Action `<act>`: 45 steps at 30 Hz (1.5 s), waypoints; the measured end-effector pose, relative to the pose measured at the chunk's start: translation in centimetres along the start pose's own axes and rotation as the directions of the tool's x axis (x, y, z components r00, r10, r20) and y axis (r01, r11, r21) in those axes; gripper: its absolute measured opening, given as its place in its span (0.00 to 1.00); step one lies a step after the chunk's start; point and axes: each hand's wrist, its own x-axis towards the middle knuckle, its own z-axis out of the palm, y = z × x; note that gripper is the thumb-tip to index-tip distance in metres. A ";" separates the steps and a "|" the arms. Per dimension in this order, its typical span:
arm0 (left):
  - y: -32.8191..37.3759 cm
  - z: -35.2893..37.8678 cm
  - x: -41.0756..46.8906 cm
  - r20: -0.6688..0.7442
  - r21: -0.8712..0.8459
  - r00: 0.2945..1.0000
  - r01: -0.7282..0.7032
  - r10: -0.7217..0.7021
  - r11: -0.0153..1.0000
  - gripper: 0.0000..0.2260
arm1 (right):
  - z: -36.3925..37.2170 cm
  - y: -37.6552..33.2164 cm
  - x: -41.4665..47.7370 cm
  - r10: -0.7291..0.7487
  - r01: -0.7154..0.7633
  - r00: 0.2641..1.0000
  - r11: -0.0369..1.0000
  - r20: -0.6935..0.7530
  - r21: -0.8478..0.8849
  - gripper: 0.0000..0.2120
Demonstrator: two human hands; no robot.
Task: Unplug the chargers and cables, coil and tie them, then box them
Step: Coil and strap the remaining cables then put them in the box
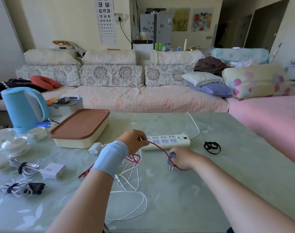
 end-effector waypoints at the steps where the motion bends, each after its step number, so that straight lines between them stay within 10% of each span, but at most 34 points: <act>1: 0.0 0.0 0.0 0.001 -0.009 1.000 -0.004 0.004 1.000 0.05 | 0.0 -0.6 0.1 -0.007 0.005 1.000 0.998 -0.029 -0.059 0.10; 4: 0.0 0.2 -0.2 0.018 -0.072 1.000 -0.020 0.021 0.997 0.06 | -1.2 -4.1 -0.7 -0.123 0.168 0.957 0.974 -0.264 0.155 0.22; 7: 0.2 0.4 -0.3 -0.033 -0.151 0.998 -0.061 0.057 0.987 0.07 | -2.3 -7.6 -1.9 -0.182 0.328 0.943 0.636 -0.277 0.699 0.20; 12: 0.6 -0.3 -0.5 0.128 -0.073 0.991 -0.025 0.035 0.997 0.08 | -2.8 -7.6 -2.4 -0.252 0.347 0.921 0.878 -0.297 0.330 0.15; 17: -0.8 -1.0 -0.8 0.251 0.156 0.961 0.073 -0.111 0.985 0.09 | -4.3 -5.1 -1.8 -0.035 0.250 0.865 0.895 -0.501 0.370 0.17; 24: 0.2 -1.1 -0.4 -0.096 -0.208 0.995 0.015 -0.035 0.978 0.08 | -3.2 -4.3 -1.0 0.015 0.029 0.693 0.998 -0.721 0.049 0.09; 27: 0.9 -0.6 -0.3 -0.201 -0.370 0.979 -0.059 -0.018 0.927 0.07 | -2.5 -5.9 -1.1 -0.244 0.190 0.455 0.966 -0.857 -0.174 0.12; 29: 1.0 -0.8 -0.4 -0.313 -0.357 0.950 -0.102 -0.016 0.928 0.07 | -2.5 -7.6 -1.8 -0.300 0.449 0.420 0.889 -0.857 -0.092 0.13; 34: 1.5 -2.2 -0.8 -0.210 -0.919 0.968 -0.146 -0.140 0.367 0.06 | -1.8 -8.5 -2.8 -0.166 0.573 0.541 0.790 -0.824 0.217 0.27; 36: 1.5 -2.3 -0.9 -0.122 -0.963 0.981 -0.080 -0.151 0.258 0.06 | -1.8 -8.4 -3.1 -0.249 0.598 0.372 0.801 -0.894 0.025 0.27; 39: 1.6 -1.5 -1.0 -0.128 -0.926 0.967 -0.037 -0.221 0.375 0.04 | -2.5 -9.2 -3.4 -0.341 0.522 0.168 0.826 -0.925 -0.210 0.08; 43: 2.4 -1.4 -1.2 -0.264 -0.847 0.947 -0.135 -0.186 0.513 0.03 | -2.8 -9.7 -3.5 -0.167 0.386 0.701 0.906 -0.693 0.172 0.11; 45: 2.9 -1.3 -1.3 -0.282 -0.816 0.950 -0.161 -0.138 0.555 0.04 | -2.5 -9.1 -3.2 -0.193 0.368 0.841 0.889 -0.505 0.273 0.10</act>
